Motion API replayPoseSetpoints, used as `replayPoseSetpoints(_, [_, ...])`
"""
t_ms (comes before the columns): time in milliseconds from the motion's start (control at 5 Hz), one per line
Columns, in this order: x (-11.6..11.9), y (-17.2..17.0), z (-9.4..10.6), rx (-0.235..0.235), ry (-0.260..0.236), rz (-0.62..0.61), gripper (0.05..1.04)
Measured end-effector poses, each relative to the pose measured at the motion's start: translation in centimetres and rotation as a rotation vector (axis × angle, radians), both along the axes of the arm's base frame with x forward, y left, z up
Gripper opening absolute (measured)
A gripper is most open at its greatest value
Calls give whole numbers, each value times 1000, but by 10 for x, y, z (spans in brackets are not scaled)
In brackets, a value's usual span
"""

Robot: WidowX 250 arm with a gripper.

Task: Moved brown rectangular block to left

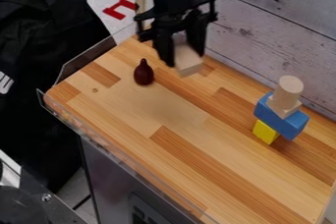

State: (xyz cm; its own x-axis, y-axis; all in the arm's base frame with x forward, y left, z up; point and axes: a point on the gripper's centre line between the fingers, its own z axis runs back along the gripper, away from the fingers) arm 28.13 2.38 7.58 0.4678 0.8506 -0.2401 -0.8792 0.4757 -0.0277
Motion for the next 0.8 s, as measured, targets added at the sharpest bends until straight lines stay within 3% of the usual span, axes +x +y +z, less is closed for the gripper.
replayPoseSetpoints(200, [-9,12,-21,63,26,-24,560])
replayPoseSetpoints(400, [-5,14,-35,76,19,28,560])
replayPoseSetpoints(600, [2,12,-48,93,58,-10,560])
replayPoseSetpoints(800, [12,-2,-56,86,52,-78,560])
